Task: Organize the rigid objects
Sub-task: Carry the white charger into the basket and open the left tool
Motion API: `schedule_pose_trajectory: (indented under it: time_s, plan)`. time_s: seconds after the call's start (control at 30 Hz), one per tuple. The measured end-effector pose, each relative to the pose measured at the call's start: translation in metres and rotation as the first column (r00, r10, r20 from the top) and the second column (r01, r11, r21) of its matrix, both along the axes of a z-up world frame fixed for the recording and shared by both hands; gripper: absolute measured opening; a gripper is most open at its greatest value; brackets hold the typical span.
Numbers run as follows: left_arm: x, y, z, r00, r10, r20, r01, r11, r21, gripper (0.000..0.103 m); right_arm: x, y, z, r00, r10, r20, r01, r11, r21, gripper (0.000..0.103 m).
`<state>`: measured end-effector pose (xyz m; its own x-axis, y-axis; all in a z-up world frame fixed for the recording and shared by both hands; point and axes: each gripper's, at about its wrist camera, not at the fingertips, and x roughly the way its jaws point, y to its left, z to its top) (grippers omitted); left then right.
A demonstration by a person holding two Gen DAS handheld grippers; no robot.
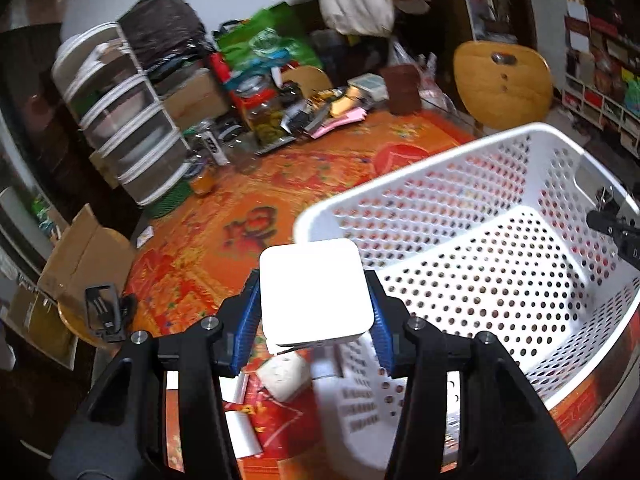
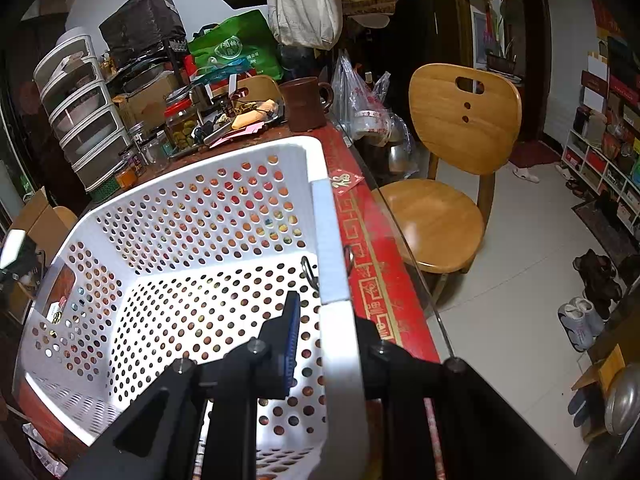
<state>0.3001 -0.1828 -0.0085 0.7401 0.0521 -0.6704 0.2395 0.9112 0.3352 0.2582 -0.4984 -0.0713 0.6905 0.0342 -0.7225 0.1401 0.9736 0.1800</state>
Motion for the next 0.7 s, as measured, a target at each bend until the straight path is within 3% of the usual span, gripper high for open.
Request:
schedule_pose_trajectory:
  time_s: [0.37, 0.57, 0.63, 0.7]
  plan:
    - [0.027, -0.033, -0.044, 0.994, -0.044, -0.095, 0.053, 0.995, 0.086, 0.046, -0.002, 0.0, -0.002, 1.0, 0.002, -0.001, -0.002, 1.0, 0.012, 0.017]
    - [0.032, -0.037, -0.054, 0.988, -0.077, -0.132, 0.087, 0.994, 0.072, 0.047, -0.003, 0.0, -0.002, 1.0, 0.0, -0.002, 0.0, 1.0, 0.017, 0.017]
    - [0.03, -0.034, -0.051, 0.987, -0.1, -0.123, 0.105, 0.994, 0.036, 0.071, -0.003, 0.0, -0.002, 1.0, 0.0, -0.004, 0.0, 1.0, 0.017, 0.017]
    - [0.02, -0.023, -0.037, 0.991, -0.12, -0.063, 0.12, 0.993, -0.006, 0.091, -0.004, 0.001, -0.002, 1.0, 0.0, -0.007, 0.0, 1.0, 0.013, 0.017]
